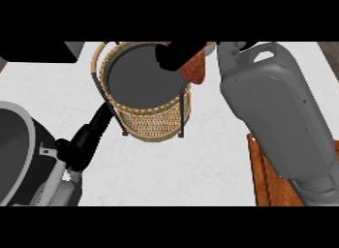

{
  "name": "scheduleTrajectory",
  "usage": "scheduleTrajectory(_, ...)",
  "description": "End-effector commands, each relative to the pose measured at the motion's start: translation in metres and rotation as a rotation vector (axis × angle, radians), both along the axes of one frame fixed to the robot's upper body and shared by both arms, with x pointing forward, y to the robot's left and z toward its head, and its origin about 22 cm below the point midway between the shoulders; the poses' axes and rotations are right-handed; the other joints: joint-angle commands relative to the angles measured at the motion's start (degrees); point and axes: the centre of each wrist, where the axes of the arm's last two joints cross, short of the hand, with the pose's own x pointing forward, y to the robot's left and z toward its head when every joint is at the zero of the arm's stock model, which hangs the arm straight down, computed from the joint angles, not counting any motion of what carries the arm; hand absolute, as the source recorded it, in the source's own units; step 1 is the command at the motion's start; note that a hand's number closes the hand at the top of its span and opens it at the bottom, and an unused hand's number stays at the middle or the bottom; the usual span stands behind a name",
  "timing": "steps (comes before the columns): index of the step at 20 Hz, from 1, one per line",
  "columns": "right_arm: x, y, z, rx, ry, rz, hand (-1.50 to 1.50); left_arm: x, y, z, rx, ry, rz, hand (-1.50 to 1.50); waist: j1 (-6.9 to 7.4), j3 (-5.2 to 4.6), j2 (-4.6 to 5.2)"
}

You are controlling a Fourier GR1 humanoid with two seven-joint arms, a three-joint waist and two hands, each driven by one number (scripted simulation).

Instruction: Pick the sweet potato from the cutting board and place it in the tiered basket

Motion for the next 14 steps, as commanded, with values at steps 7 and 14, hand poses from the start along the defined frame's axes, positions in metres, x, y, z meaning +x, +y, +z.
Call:
scheduleTrajectory(7, 0.031, 0.067, -0.033, -0.004, 0.044, 0.055, 1.5, 0.007, -0.008, 0.002, -0.001, 0.003, -0.019, 0.0, 0.31, 0.03, 0.16)
scheduleTrajectory(14, 0.045, 0.082, -0.042, 0.082, 0.097, 0.059, 1.5, 0.006, -0.003, 0.009, -0.003, 0.004, -0.023, 0.0, 1.48, 0.01, 0.32)
